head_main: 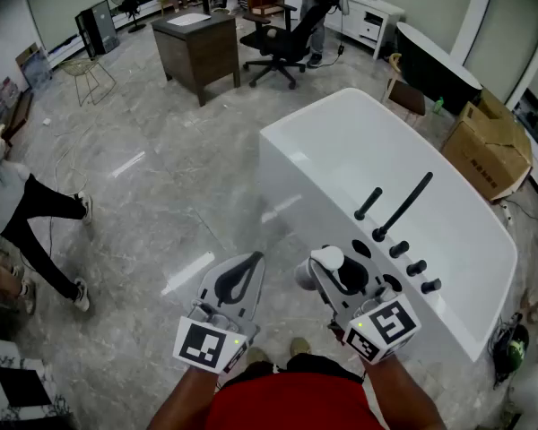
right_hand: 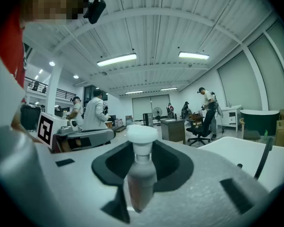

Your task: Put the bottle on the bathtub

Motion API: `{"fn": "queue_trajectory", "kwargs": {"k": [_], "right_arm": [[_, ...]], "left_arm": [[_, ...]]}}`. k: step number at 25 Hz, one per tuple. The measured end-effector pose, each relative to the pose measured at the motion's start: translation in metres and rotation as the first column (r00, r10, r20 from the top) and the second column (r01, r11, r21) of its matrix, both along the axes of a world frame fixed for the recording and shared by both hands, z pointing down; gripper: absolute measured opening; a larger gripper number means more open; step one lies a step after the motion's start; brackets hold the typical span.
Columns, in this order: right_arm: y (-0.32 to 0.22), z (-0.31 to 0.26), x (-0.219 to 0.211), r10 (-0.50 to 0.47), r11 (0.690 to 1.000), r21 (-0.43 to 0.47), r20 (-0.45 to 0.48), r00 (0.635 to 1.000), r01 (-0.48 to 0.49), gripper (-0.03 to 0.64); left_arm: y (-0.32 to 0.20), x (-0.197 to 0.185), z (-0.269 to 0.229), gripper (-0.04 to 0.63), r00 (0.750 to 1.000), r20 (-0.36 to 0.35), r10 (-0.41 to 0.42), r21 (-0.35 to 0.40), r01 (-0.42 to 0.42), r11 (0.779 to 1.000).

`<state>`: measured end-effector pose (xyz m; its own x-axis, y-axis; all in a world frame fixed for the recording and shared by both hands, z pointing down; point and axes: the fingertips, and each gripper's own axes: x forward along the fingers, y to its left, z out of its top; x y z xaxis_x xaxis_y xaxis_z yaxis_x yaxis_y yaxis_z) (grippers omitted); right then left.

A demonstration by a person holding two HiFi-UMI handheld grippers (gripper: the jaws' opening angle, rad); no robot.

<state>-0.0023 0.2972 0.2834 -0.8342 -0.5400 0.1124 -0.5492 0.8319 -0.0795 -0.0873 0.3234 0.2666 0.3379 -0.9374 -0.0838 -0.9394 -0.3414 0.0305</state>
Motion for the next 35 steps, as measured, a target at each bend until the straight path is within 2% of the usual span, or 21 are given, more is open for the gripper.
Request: {"fn": "queue_trajectory", "kwargs": {"k": [10,22,29,35], "right_arm": [[-0.016,0.003,-0.015,0.047,0.999,0.007,-0.014,0.999,-0.047,0.114],[-0.063,0.023,-0.018,0.203,0.979,-0.007,-0.047,0.978,-0.203,0.114],[-0.128,0.051,-0.016,0.296,0.955,0.027,-0.072,0.953,-0.295,0.114],[-0.206,0.087,0.005,0.368,0.930,0.030,-0.082,0.926,-0.367,0.114]], "left_arm": [[-0.016,-0.018,0.002,0.011,1.000,-0.012,0.018,0.003,-0.018,1.000],[-0.047,-0.038,0.010,0.011,0.997,-0.018,0.077,0.009,-0.077,0.997],[-0.106,-0.049,0.028,0.011,0.995,-0.007,0.104,-0.023,-0.105,0.994],[-0.183,-0.042,0.038,0.011,0.994,0.017,0.112,-0.027,-0.112,0.993]]}}
